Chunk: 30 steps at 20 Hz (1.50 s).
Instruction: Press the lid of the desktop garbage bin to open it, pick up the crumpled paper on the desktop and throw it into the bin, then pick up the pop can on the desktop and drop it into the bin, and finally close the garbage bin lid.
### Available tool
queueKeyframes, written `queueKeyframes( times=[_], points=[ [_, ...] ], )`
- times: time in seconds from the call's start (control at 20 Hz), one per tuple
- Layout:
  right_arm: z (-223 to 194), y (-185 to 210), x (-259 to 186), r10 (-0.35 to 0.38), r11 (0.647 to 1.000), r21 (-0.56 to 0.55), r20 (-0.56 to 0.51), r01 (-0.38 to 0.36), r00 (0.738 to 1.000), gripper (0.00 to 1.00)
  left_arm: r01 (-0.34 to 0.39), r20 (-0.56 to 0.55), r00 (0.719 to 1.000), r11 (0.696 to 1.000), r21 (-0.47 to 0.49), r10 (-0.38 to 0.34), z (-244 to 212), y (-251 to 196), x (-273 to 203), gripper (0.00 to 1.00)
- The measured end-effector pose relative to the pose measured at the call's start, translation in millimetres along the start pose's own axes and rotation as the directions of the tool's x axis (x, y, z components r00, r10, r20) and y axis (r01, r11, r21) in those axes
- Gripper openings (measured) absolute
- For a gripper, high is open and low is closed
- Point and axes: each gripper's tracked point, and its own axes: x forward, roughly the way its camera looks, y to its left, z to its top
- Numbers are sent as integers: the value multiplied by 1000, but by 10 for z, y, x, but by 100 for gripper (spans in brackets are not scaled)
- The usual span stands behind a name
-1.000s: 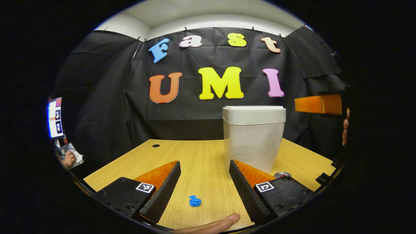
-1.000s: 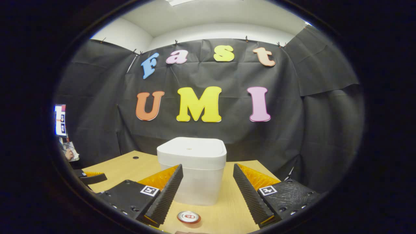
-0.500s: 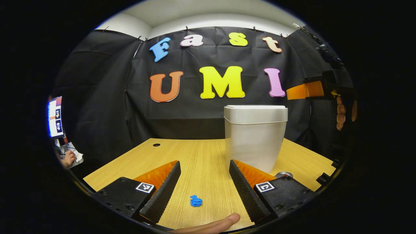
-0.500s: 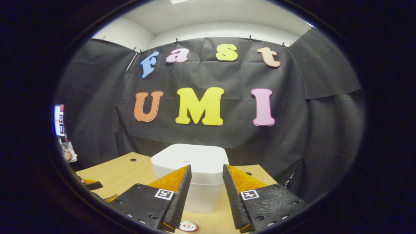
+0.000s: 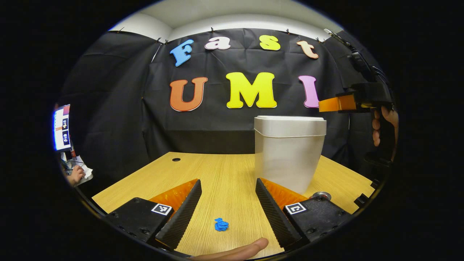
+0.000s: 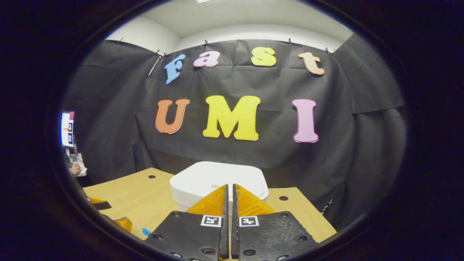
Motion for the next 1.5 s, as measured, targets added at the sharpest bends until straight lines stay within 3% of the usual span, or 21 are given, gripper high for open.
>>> queueKeyframes(
  times=[0.3, 0.65, 1.05, 1.35, 1.5],
  points=[
    [59, 98, 215, 16, 998, 62, -12, -15, 1000, 0, -17, -19, 1000, 1000, -14, 17, -45, 54, 56, 97],
    [174, 331, 472, 29, 999, -21, 8, -29, 1000, 0, 0, -28, 1000, 1000, 4, 0, -63, -9, 43, 97],
    [-134, 360, 721, -5, 1000, -7, -124, 4, 992, 0, 2, -39, 999, 1000, -10, -3, -91, -10, 84, 97],
    [-193, 347, 762, -7, 999, 31, -102, 10, 995, 1, 10, -45, 999, 1000, 8, -9, -125, -89, 92, 97],
    [-213, 345, 738, -30, 1000, -3, -88, 30, 996, 1, 12, -39, 999, 1000, 16, -12, -114, -122, 54, 97]
  ],
)
